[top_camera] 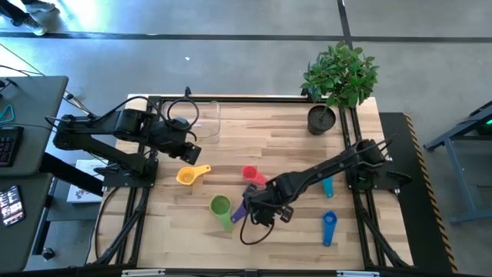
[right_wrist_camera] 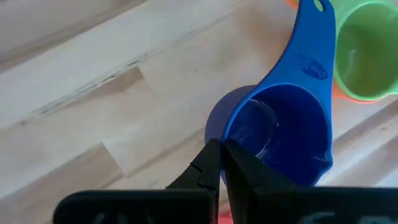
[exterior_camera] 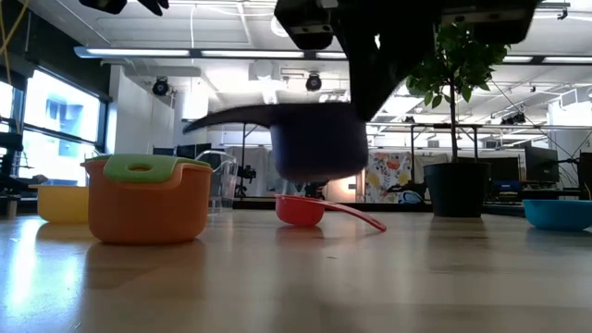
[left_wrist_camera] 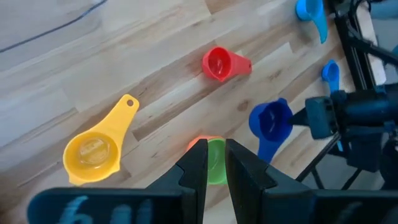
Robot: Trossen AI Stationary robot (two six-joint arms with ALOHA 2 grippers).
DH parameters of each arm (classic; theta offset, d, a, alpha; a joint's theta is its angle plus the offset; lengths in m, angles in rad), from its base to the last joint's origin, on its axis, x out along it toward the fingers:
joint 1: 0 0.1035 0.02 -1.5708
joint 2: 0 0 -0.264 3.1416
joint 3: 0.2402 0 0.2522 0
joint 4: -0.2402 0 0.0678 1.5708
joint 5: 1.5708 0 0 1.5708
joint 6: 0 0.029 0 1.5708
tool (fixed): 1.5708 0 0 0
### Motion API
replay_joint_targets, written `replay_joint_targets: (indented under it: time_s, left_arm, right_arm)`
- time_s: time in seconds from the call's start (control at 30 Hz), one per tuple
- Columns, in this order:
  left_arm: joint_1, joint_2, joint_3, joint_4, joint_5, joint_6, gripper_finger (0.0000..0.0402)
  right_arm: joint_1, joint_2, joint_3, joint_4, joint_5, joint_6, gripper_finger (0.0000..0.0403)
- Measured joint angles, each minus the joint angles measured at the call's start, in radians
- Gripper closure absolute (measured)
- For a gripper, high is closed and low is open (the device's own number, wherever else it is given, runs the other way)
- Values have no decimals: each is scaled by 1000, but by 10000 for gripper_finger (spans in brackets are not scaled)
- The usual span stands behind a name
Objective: Nest measuring cups in basket
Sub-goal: Stack the violet measuring cup on top of the green measuring cup
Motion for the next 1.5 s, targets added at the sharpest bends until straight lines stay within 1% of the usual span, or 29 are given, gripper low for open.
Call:
replay_joint_targets:
  time_s: [0.1,0.33,0.5,0.63,0.7,0.8,1.13,1.27,1.5]
  left_arm:
    - [0,0,0,0,10,32,355]
    - [0,0,0,-1,12,87,355]
    - [0,0,0,-2,21,117,355]
    - [0,0,0,-2,25,123,355]
    - [0,0,0,-2,25,123,355]
    - [0,-1,0,-2,25,132,355]
    - [0,-1,0,-2,26,140,355]
    - [0,-1,0,-2,26,140,355]
    - [1,-1,0,-2,26,141,355]
  right_arm:
    - [23,14,0,4,4,27,402]
    - [76,31,0,-29,23,181,402]
    - [91,34,0,-24,27,276,402]
    - [89,65,0,-17,-6,363,402]
    - [89,85,0,-29,-19,377,402]
    - [92,104,0,-36,-11,378,402]
    - [98,107,0,-36,-28,412,400]
    - [98,108,0,-35,-22,457,378]
    - [98,107,0,-39,-49,517,313]
